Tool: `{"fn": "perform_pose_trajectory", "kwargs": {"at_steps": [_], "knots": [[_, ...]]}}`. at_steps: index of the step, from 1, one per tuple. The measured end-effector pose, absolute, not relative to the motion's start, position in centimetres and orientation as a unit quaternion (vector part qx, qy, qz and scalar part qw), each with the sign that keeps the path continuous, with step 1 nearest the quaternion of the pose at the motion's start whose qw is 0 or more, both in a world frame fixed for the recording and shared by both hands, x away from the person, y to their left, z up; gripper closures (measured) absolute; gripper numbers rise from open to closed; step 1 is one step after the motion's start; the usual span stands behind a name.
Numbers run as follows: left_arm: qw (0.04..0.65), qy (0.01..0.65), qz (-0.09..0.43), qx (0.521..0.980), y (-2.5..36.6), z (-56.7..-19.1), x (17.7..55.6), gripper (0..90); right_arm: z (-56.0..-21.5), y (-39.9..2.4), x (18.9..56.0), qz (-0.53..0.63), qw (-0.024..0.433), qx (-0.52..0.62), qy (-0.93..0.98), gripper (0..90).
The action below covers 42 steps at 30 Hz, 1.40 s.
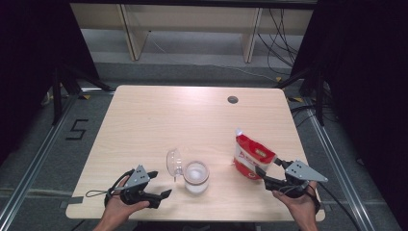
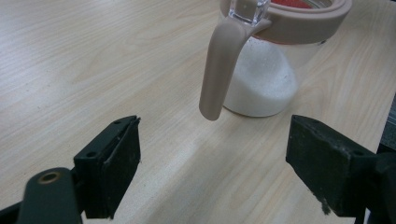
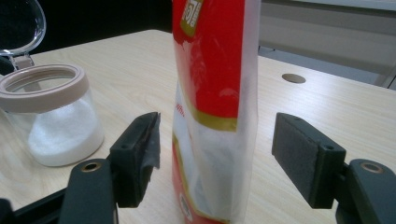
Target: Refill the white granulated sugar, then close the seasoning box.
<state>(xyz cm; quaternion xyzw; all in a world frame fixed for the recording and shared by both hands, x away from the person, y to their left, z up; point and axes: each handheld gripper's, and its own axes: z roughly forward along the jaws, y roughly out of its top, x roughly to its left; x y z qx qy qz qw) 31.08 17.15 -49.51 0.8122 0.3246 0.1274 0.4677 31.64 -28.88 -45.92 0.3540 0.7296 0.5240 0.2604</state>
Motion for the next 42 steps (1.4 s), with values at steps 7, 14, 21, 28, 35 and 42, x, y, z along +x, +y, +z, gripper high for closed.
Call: {"fn": "perform_pose_trajectory", "kwargs": {"at_steps": [7,14,21,28,35,42], "knots": [[0.465,0.318,0.131,0.815,17.2,-49.3,31.3,17.4,-46.0,-29.1,30.8,0.516,0.261,0.362,0.731,32.0],[0.476,0.320,0.130,0.809,17.1,-49.4,31.3,17.5,-46.2,-29.2,29.9,0.502,0.269,0.373,0.732,30.5],[0.468,0.320,0.130,0.813,17.1,-49.4,31.4,17.5,-46.3,-29.5,29.3,0.504,0.276,0.382,0.724,24.6],[0.466,0.321,0.129,0.814,17.2,-49.4,31.2,17.5,-46.1,-29.7,28.3,0.505,0.280,0.403,0.710,16.0],[0.464,0.328,0.128,0.813,17.2,-49.3,31.1,17.5,-46.3,-29.4,27.3,0.494,0.277,0.407,0.717,16.8],[0.464,0.327,0.136,0.812,17.4,-49.2,31.2,17.9,-46.8,-28.9,26.9,0.486,0.256,0.401,0.733,18.7]]}}
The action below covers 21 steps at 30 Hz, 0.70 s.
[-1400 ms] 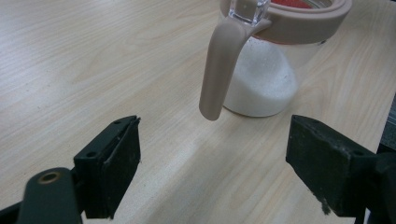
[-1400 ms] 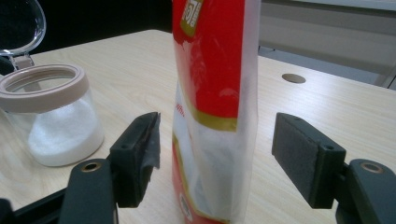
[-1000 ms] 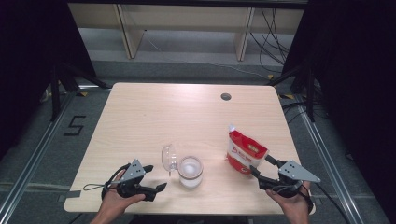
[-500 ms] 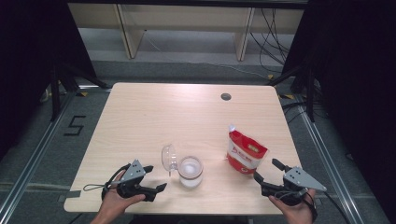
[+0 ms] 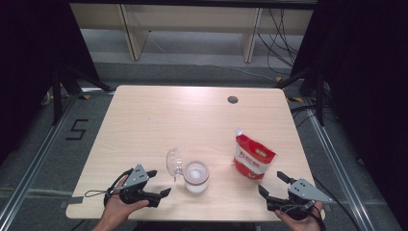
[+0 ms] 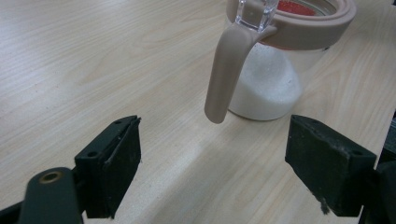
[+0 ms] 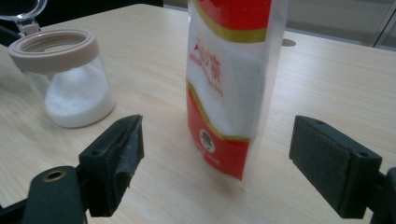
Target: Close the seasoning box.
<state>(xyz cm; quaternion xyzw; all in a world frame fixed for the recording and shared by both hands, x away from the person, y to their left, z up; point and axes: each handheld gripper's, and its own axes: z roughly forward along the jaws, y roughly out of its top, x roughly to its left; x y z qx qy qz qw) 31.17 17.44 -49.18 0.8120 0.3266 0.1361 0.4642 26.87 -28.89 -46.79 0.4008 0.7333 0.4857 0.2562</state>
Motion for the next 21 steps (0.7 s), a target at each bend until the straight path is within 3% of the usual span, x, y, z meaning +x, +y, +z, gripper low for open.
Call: {"fn": "perform_pose_trajectory", "kwargs": {"at_steps": [15,21], "knots": [[0.474,0.331,0.146,0.803,17.8,-48.6,31.0,26.2,-46.9,-28.7,25.7,0.480,0.247,0.402,0.740,20.5],[0.482,0.332,0.144,0.798,17.9,-48.1,30.6,43.8,-46.9,-28.4,25.2,0.474,0.242,0.398,0.747,21.2]]}}
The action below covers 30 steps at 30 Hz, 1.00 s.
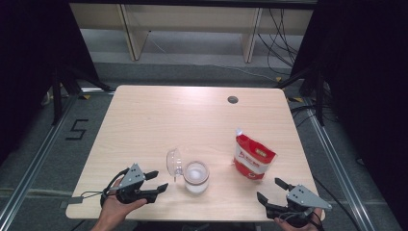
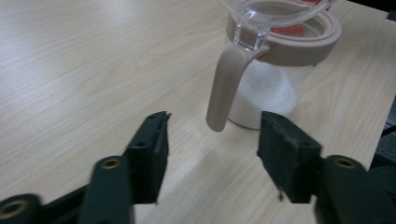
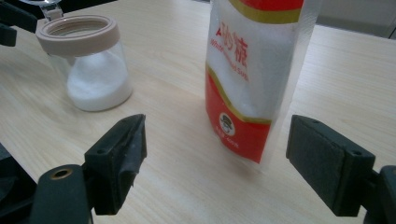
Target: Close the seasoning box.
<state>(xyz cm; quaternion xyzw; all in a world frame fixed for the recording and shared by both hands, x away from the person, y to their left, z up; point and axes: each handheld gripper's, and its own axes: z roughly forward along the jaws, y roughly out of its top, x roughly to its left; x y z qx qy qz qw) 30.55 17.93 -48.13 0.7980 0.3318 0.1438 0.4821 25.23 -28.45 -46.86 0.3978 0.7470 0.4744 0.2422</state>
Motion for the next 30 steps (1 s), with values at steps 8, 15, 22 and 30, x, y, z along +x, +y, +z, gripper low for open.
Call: {"fn": "perform_pose_trajectory", "kwargs": {"at_steps": [8,15,22,30], "knots": [[0.497,0.314,0.157,0.794,18.1,-46.9,30.4,76.1,-47.0,-28.1,25.1,0.475,0.235,0.391,0.752,21.7],[0.497,0.317,0.162,0.791,18.3,-46.1,30.5,86.4,-47.0,-28.1,25.2,0.475,0.242,0.383,0.755,22.1],[0.502,0.311,0.159,0.791,17.8,-45.2,30.7,89.3,-47.2,-28.0,25.3,0.472,0.236,0.383,0.758,22.5],[0.499,0.298,0.160,0.798,17.4,-44.5,30.9,89.3,-47.2,-27.9,25.2,0.470,0.229,0.390,0.758,22.7]]}}
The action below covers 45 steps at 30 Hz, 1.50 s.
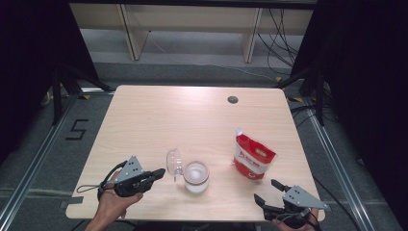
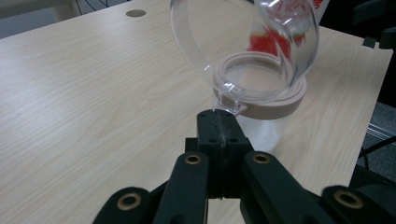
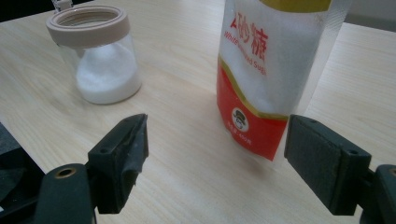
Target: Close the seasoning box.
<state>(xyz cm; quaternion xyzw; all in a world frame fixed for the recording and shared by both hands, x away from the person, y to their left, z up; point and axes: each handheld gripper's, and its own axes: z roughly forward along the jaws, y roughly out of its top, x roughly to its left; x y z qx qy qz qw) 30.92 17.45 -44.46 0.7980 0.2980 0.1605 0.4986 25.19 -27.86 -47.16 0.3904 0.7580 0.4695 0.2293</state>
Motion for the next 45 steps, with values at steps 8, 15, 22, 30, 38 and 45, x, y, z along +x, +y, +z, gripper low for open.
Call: {"fn": "perform_pose_trajectory", "kwargs": {"at_steps": [8,15,22,30,38,45], "knots": [[0.494,0.289,0.165,0.803,17.0,-44.1,31.1,89.3,-47.2,-27.9,25.3,0.469,0.230,0.385,0.761,22.8],[0.497,0.294,0.163,0.800,16.6,-43.9,31.1,89.3,-47.3,-27.8,25.3,0.469,0.232,0.382,0.762,22.9],[0.501,0.298,0.159,0.797,16.4,-43.9,31.1,89.3,-47.3,-27.7,25.2,0.468,0.226,0.389,0.761,22.9],[0.497,0.287,0.164,0.802,16.2,-43.6,31.2,89.3,-47.3,-27.8,25.2,0.466,0.225,0.392,0.760,22.9],[0.498,0.283,0.165,0.803,15.8,-43.4,31.3,89.3,-47.4,-27.7,25.2,0.468,0.225,0.388,0.761,23.0],[0.501,0.283,0.160,0.802,15.5,-43.4,31.4,89.3,-47.3,-27.7,25.2,0.466,0.227,0.387,0.763,23.0]]}}
